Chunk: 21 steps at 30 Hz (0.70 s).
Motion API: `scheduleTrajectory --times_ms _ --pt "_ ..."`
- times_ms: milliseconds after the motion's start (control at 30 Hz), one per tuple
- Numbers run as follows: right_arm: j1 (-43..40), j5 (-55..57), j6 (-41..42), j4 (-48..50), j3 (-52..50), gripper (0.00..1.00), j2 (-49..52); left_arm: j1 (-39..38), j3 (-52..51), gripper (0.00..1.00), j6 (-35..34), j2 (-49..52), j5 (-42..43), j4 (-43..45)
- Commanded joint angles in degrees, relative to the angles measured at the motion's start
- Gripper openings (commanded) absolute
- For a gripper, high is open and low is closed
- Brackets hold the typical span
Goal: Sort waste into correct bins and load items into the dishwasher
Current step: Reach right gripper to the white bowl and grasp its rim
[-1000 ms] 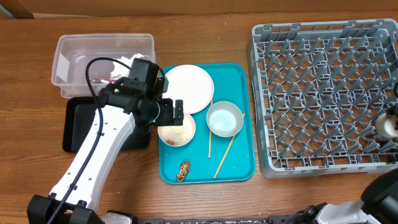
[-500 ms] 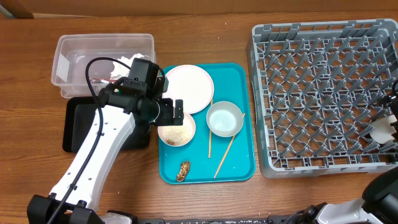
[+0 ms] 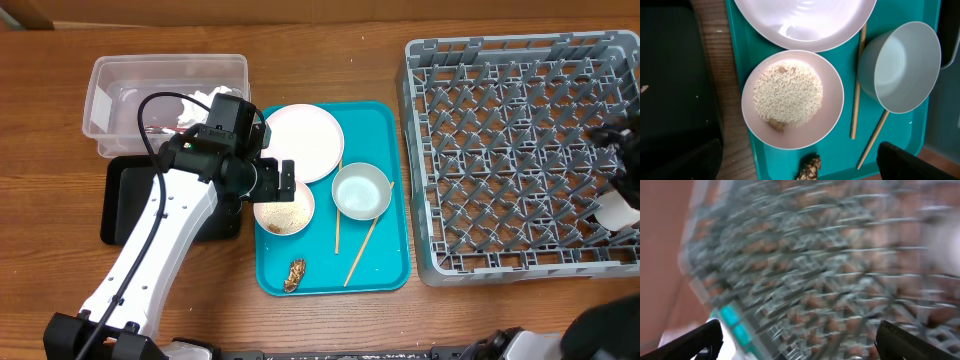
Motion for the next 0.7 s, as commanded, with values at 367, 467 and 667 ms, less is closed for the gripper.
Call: scheduleTrajectory --times_ms 367,467,667 --pt "46.75 9.27 -3.76 -4.74 0.92 1.0 -4.07 -0.02 0.63 1.0 0.46 -0.92 -0.79 -0.13" --pt "52.52 12.83 -0.76 -4.72 0.92 1.0 -2.03 -0.02 0.63 1.0 0.46 -0.92 -0.76 -0.15" --pt "62.34 16.59 4.44 -3.61 0.92 1.0 4.28 -0.02 0.63 1.0 0.46 -0.92 -0.79 -0.13"
